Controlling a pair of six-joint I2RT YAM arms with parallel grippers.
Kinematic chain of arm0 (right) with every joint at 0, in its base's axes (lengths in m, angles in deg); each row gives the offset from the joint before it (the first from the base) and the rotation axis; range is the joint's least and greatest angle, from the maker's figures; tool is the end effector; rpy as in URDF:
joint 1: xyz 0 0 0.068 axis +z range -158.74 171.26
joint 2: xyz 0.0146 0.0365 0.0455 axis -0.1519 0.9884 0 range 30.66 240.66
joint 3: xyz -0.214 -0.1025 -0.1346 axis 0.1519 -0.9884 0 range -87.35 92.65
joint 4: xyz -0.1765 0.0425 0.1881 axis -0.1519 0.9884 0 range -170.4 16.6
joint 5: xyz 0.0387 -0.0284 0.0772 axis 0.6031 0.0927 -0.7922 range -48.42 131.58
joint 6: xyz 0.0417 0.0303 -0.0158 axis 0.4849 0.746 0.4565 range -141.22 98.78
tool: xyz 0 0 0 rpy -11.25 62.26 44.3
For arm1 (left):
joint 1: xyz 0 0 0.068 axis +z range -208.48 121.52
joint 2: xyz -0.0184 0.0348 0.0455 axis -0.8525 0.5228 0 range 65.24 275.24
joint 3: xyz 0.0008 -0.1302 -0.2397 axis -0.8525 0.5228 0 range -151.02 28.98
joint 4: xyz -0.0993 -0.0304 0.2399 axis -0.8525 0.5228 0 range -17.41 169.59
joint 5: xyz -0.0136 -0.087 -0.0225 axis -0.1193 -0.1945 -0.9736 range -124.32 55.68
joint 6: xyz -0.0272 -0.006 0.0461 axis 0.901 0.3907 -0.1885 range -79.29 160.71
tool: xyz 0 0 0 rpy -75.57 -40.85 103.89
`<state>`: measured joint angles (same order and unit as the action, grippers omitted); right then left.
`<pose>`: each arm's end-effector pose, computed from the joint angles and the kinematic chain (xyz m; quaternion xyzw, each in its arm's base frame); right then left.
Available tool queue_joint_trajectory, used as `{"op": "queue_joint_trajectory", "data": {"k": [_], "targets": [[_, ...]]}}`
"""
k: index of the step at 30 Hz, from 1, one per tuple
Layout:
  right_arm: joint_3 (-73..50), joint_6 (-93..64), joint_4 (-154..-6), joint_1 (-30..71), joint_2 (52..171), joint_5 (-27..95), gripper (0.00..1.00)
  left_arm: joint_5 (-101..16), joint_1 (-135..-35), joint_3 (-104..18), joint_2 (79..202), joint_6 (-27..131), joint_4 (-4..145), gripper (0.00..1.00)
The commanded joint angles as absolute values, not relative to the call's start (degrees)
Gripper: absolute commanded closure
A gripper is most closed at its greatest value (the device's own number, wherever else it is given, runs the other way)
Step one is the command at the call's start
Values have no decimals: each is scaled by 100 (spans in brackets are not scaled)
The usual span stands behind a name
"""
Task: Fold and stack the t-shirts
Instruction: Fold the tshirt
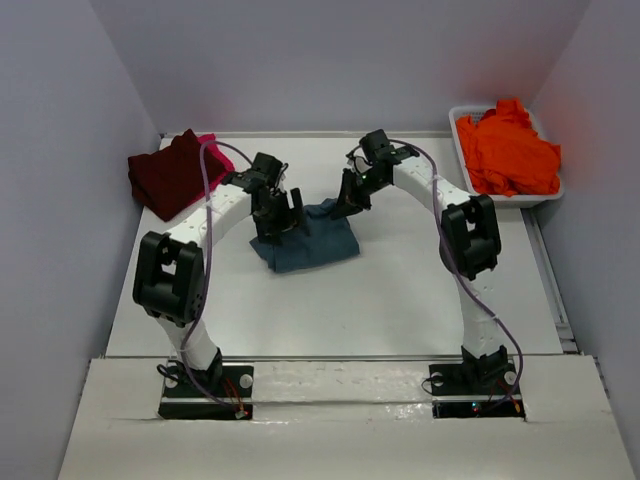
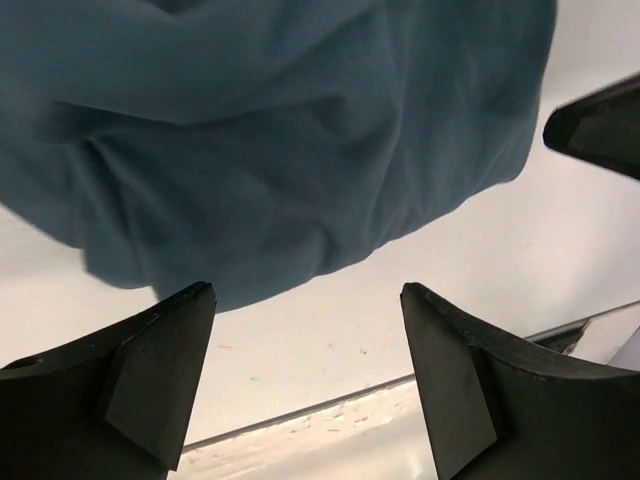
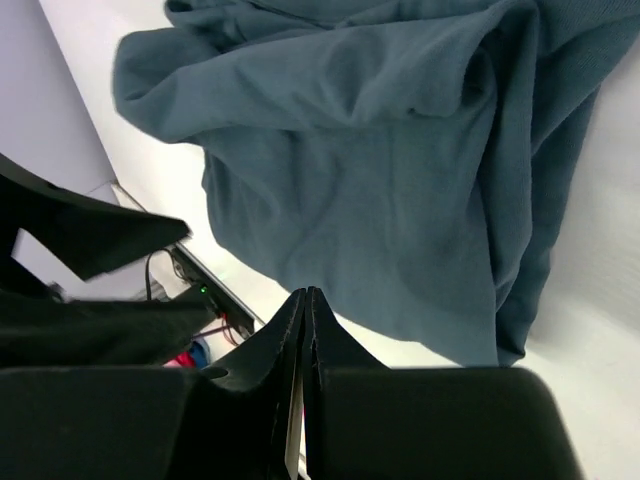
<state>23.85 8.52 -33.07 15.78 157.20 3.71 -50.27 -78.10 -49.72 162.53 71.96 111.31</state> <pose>0.4242 0.2174 0.2279 -0.0347 0.9217 0.3824 0.0551 0.3389 -0.1312 0.2630 -0.0574 0.9494 -0.2399 0.1945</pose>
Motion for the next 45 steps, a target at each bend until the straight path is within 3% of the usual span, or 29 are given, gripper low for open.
{"op": "queue_joint_trajectory", "data": {"k": [1,13,23,41,45], "targets": [[2462,787,-3382,1701,15950,98,93,-5278,-8150,-4827,16516,7147,11048,14],[3262,691,-3171,1754,16969,-140,93,-4865,-8292,-5197,17545,7182,11241,17],[5063,839,-2836,1693,18130,-315,93,-4856,-8458,-5003,17958,7349,11109,17],[5590,1885,-4287,919,18526,-411,84,-4935,-8617,-5021,18081,7314,11153,17],[5320,1860,-4322,919,18133,-491,83,-4935,-8617,-5047,18055,7306,11153,17]]}}
